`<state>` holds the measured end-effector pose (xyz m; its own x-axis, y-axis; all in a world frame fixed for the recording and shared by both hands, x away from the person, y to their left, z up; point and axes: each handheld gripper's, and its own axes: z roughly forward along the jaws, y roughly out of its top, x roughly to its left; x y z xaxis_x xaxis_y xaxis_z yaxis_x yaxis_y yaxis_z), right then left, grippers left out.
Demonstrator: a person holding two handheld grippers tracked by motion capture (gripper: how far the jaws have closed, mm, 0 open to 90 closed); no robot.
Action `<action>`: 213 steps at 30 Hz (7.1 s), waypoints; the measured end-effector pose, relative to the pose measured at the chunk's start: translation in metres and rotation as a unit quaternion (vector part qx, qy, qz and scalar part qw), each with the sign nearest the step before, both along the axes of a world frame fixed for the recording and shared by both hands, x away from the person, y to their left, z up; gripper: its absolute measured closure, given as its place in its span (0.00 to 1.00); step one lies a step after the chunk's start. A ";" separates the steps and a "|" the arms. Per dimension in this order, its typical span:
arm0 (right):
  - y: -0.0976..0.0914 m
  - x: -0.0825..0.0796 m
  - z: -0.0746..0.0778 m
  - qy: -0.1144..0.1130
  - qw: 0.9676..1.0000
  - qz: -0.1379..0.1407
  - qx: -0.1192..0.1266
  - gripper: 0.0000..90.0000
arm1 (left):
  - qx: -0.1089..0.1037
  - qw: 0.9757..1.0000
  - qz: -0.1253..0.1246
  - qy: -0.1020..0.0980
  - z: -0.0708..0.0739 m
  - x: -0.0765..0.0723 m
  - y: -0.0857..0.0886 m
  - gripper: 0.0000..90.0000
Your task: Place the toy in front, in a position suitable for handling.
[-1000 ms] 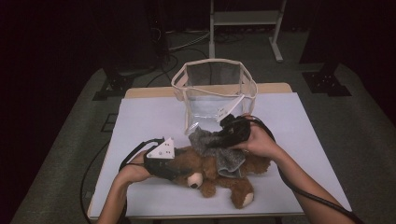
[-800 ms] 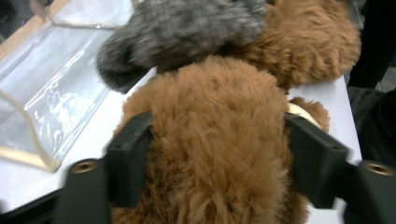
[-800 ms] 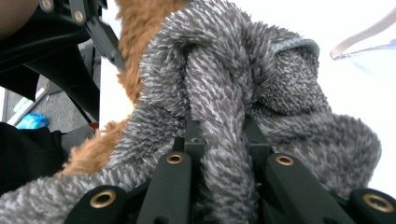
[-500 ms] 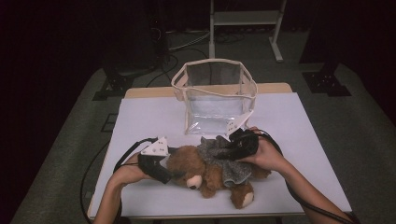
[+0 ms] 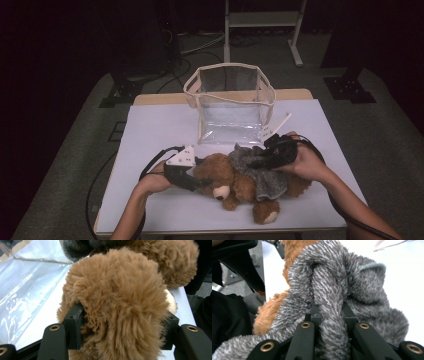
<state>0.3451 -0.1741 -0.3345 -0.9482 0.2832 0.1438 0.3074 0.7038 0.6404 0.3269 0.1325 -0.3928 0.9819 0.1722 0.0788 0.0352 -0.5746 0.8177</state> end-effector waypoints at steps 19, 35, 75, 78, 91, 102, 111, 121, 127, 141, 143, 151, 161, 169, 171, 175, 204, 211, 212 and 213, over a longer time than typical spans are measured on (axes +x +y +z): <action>0.038 0.014 -0.018 0.020 0.999 0.026 0.036 0.85 | -0.020 1.000 0.013 0.004 0.001 0.005 0.009 0.41; 0.083 0.014 -0.005 -0.009 0.997 0.046 0.059 0.85 | -0.019 1.000 0.001 0.004 -0.001 0.000 0.006 0.43; -0.060 -0.041 -0.023 -0.036 0.995 -0.078 0.053 0.84 | 0.040 0.999 0.010 0.001 0.015 0.006 -0.009 0.36; -0.079 -0.052 -0.028 -0.032 0.993 -0.096 0.059 0.84 | 0.041 0.999 0.008 0.000 0.015 0.004 -0.009 0.36; -0.092 -0.051 -0.026 -0.025 0.990 -0.109 0.080 0.84 | 0.038 0.999 -0.003 -0.006 0.016 -0.003 -0.007 0.36; -0.010 -0.014 -0.016 -0.036 0.996 -0.044 0.064 0.84 | 0.042 0.999 -0.014 -0.016 0.016 -0.012 -0.006 0.36; -0.017 -0.022 -0.021 -0.031 0.996 -0.043 0.069 0.84 | 0.035 0.999 -0.015 -0.014 0.014 -0.014 -0.002 0.35; -0.048 -0.032 -0.035 -0.025 0.994 -0.077 0.075 0.84 | 0.018 1.000 -0.012 -0.001 0.013 -0.008 -0.008 0.15; -0.054 -0.028 -0.040 -0.019 0.993 -0.085 0.083 0.84 | 0.034 0.999 0.010 0.001 0.002 0.003 -0.019 0.04; -0.036 0.010 -0.017 -0.039 0.989 -0.105 0.095 0.84 | 0.079 0.991 0.058 -0.095 0.046 0.018 -0.006 0.45; -0.023 0.021 -0.010 -0.042 0.990 -0.096 0.097 0.84 | 0.076 0.990 0.074 -0.097 0.049 0.021 0.003 0.45; 0.011 0.034 -0.026 -0.001 0.996 -0.055 0.066 0.84 | 0.046 0.997 0.061 -0.033 0.033 0.007 0.033 0.36; 0.012 -0.011 -0.030 -0.011 0.997 -0.015 0.081 0.84 | 0.063 0.998 0.019 -0.002 0.029 0.000 0.021 0.28; -0.004 0.008 -0.017 -0.024 0.994 -0.062 0.091 0.84 | 0.076 0.997 -0.016 -0.004 0.025 -0.017 0.027 0.33; 0.001 0.007 -0.024 -0.020 0.994 -0.057 0.086 0.84 | 0.078 0.997 -0.015 -0.003 0.028 -0.019 0.028 0.31; 0.006 -0.003 -0.033 -0.024 0.995 -0.055 0.085 0.85 | 0.067 0.998 0.002 -0.004 0.034 -0.015 0.026 0.19; 0.004 -0.017 -0.018 -0.042 0.995 -0.039 0.085 0.84 | 0.094 0.995 -0.029 0.021 0.024 -0.015 0.011 0.26; 0.010 -0.019 -0.025 -0.033 0.995 -0.029 0.085 0.84 | 0.081 0.996 -0.025 0.018 0.025 -0.014 0.014 0.20; 0.009 -0.020 -0.027 -0.031 0.995 -0.029 0.087 0.84 | 0.077 0.997 -0.017 0.022 0.025 -0.012 0.013 0.15; 0.008 -0.021 -0.029 -0.030 0.995 -0.030 0.087 0.84 | 0.078 0.997 -0.010 0.023 0.025 -0.011 0.012 0.09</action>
